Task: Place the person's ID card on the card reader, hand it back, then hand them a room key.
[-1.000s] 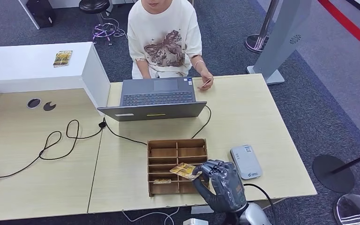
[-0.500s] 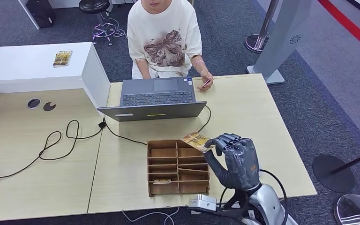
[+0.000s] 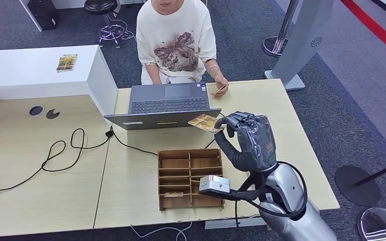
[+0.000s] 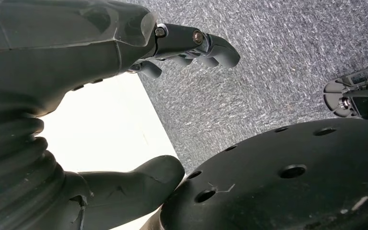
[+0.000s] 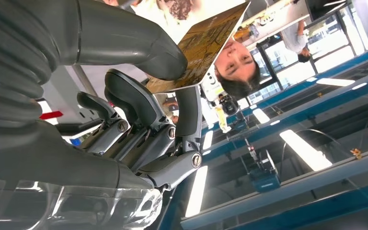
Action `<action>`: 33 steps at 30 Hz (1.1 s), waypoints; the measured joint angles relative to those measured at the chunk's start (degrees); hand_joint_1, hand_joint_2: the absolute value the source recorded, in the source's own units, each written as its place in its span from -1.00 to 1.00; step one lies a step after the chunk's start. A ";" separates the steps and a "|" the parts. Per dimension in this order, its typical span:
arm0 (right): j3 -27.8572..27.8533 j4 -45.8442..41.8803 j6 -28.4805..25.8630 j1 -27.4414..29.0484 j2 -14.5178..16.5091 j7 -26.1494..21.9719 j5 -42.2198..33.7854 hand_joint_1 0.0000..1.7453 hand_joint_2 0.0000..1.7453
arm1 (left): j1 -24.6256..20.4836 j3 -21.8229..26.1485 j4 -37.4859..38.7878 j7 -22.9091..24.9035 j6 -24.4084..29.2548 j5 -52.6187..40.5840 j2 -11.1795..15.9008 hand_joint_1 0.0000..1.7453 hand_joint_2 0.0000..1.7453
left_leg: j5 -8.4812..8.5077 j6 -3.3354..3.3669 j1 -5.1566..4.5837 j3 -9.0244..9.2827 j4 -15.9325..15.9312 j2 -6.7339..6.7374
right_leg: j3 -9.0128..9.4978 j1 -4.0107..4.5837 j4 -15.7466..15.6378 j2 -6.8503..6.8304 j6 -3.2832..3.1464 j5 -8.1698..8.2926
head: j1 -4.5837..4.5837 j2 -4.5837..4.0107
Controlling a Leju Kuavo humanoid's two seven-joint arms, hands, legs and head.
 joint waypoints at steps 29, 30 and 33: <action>-0.89 26.89 12.71 -26.19 2.35 0.48 -11.11 1.00 1.00 | -0.14 -0.02 0.00 -0.58 -1.72 -2.50 0.51 -1.00 1.00 | 0.10 -0.09 0.03 -0.01 0.01 -0.04 | 0.00 0.03 0.03 -0.04 -0.06 0.08 | 0.01 -0.01; -0.89 27.48 12.72 -26.48 2.47 0.49 -11.18 1.00 1.00 | -0.14 -0.01 0.00 -0.63 -1.72 -2.50 0.52 -1.00 1.00 | 0.10 -0.09 0.04 -0.01 0.01 -0.04 | 0.00 0.03 0.03 -0.04 -0.06 0.08 | 0.01 0.00; -0.89 29.00 13.07 -27.22 2.77 0.70 -11.63 1.00 1.00 | -0.15 -0.01 0.00 -0.69 -1.73 -2.57 0.54 -1.00 1.00 | 0.10 -0.09 0.04 -0.02 0.01 -0.03 | -0.01 0.04 0.03 -0.03 -0.06 0.08 | 0.00 0.01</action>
